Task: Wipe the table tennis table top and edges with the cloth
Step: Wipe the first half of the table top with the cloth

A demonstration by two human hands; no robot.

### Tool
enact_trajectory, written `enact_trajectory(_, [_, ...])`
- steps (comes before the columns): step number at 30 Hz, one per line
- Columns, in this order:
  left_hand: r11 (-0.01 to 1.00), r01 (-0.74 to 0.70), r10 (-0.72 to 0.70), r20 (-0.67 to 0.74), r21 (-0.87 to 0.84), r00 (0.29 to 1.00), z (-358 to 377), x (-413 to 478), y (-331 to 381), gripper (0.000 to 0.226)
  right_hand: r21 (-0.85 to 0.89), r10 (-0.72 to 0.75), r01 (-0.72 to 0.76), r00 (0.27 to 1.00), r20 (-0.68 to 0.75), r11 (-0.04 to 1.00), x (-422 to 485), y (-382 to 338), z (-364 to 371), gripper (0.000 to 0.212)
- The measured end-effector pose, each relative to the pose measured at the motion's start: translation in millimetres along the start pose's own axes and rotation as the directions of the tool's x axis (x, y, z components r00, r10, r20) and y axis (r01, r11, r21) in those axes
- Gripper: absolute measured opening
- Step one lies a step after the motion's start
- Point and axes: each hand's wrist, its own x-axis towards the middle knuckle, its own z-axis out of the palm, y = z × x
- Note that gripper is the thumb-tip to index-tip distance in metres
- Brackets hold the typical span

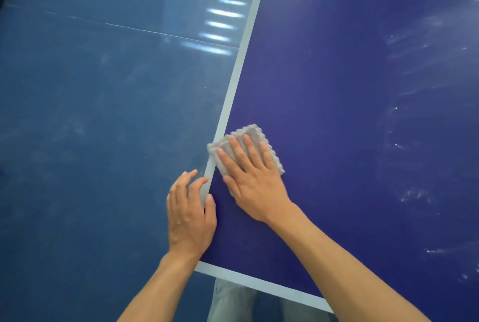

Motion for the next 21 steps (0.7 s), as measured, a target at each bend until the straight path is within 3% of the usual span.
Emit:
enact_trajectory(4, [0.996,-0.090,0.090,0.117,-0.001,0.989,7,5,11,0.044,0.003,0.287,-0.288,0.956,-0.058,0.958,-82,34,4,0.059])
enact_trajectory(7, [0.988,-0.155,0.152,0.136,0.008,0.979,12,10,22,0.045,0.076,0.602,-0.598,0.798,-0.042,0.798,-135,50,2,0.063])
enact_trajectory(9, [0.973,-0.224,0.228,0.119,-0.048,0.966,13,11,28,0.039,0.138,0.737,-0.729,0.676,-0.016,0.671,-162,52,2,0.066])
enact_trajectory(11, [0.962,-0.221,0.235,0.072,-0.162,0.969,11,16,28,0.032,0.152,0.780,-0.771,0.626,0.001,0.619,-177,49,4,0.067])
enact_trajectory(12, [0.964,-0.142,0.156,0.044,-0.225,0.987,8,21,26,0.025,0.153,0.782,-0.773,0.623,0.005,0.615,-181,47,4,0.067])
enact_trajectory(14, [0.923,0.186,-0.183,0.039,-0.338,0.982,-1,43,16,0.010,0.154,0.785,-0.777,0.619,0.011,0.610,-182,44,3,0.067])
enact_trajectory(15, [0.871,0.356,-0.355,0.067,-0.339,0.932,-4,56,8,0.028,0.155,0.790,-0.781,0.613,0.011,0.605,-180,44,3,0.067])
enact_trajectory(16, [0.853,0.443,-0.434,0.097,-0.276,0.896,-7,67,-2,0.044,0.157,0.795,-0.786,0.607,0.009,0.598,-178,43,3,0.067])
enact_trajectory(18, [0.902,0.397,-0.380,0.128,-0.167,0.916,-10,80,-16,0.045,0.153,0.797,-0.787,0.603,-0.012,0.598,-175,40,4,0.068])
enact_trajectory(20, [0.944,0.271,-0.228,0.220,-0.191,0.949,-10,80,-17,0.019,0.152,0.779,-0.767,0.626,-0.042,0.624,-171,34,6,0.068])
enact_trajectory(21, [0.954,0.209,-0.151,0.260,-0.215,0.954,-8,78,-16,0.037,0.153,0.759,-0.746,0.648,-0.058,0.648,-166,29,7,0.067])
